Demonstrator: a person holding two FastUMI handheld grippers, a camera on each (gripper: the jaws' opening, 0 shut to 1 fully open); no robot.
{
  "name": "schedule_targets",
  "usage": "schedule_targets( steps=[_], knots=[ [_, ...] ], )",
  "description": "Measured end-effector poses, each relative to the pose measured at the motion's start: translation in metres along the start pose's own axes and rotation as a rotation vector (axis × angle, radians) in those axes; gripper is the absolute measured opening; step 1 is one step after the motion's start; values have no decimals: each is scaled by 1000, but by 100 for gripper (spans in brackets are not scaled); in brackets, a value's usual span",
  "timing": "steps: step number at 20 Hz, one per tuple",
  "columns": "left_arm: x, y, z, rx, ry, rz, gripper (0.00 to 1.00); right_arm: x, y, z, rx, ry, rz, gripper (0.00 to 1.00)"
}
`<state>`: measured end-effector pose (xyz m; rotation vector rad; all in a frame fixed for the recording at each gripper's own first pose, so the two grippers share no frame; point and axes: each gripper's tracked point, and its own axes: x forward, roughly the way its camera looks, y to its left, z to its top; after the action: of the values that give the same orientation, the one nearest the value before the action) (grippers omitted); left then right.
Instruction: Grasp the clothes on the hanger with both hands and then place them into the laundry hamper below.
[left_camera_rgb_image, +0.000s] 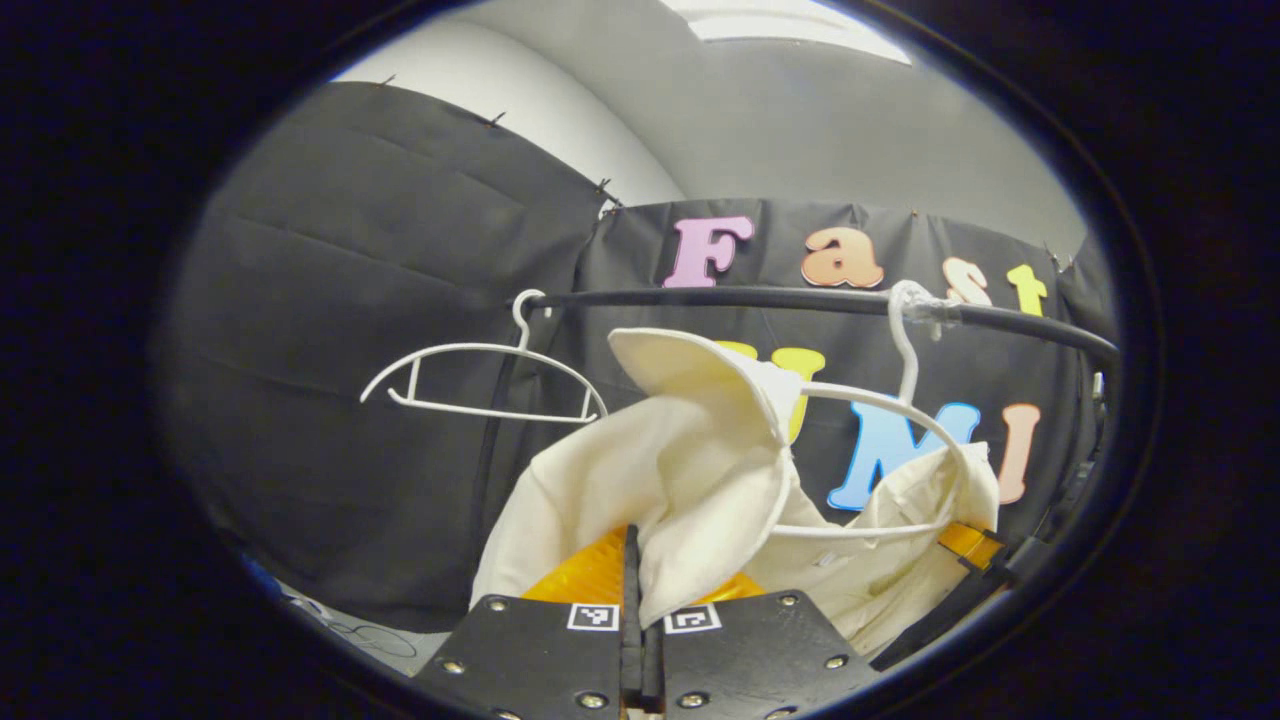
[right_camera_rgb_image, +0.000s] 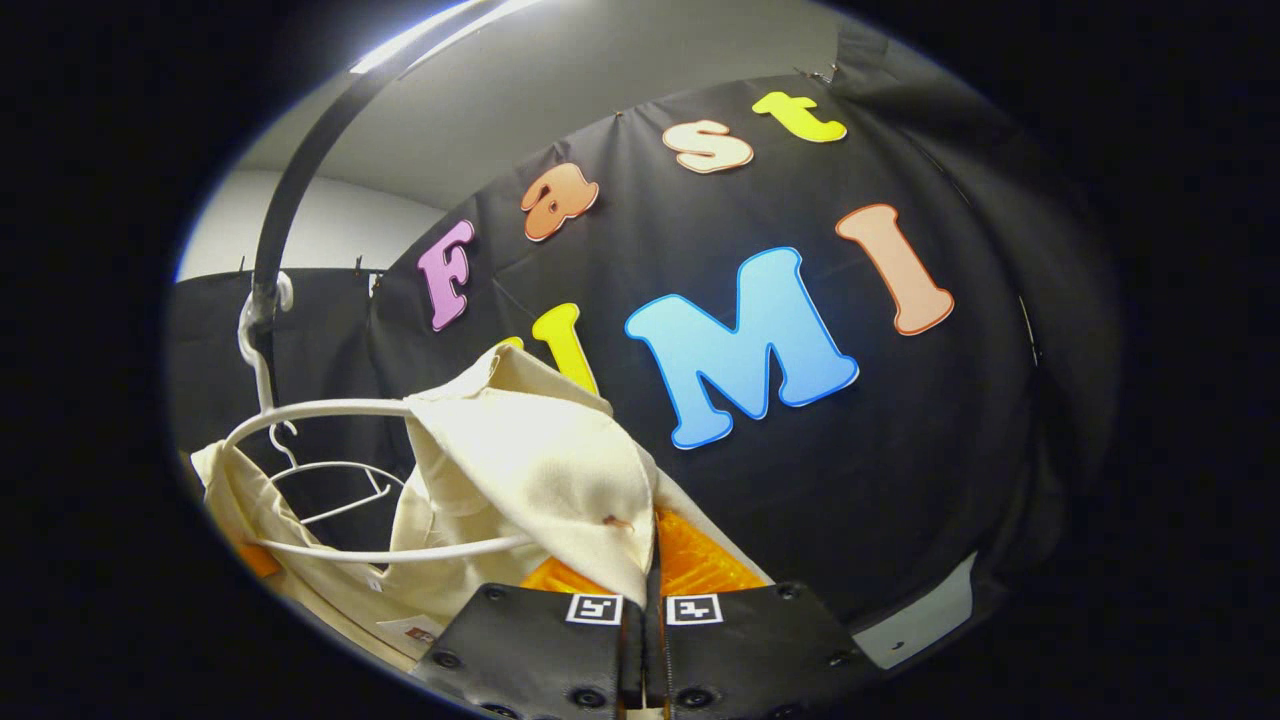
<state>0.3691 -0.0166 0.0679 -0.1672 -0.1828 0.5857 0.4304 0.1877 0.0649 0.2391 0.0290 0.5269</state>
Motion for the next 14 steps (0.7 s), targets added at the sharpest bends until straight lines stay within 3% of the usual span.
schedule_targets(
  steps=[2, 6, 9, 14],
  knots=[
    [2, 4, 0, -7, -4, 4, 0, -1, -1, 2, -16, -1, -4, 2],
    [2, 8, 29, 72, -85, -22, 1, -4, -4, 9, -3, -26, -19, 2],
    [-3, 14, 35, 44, -92, -43, 1, -5, -5, 5, 4, -16, -23, 2],
    [-2, 21, 49, 76, -129, -72, 0, -22, -4, 0, -8, -8, 50, 2]
  ],
)
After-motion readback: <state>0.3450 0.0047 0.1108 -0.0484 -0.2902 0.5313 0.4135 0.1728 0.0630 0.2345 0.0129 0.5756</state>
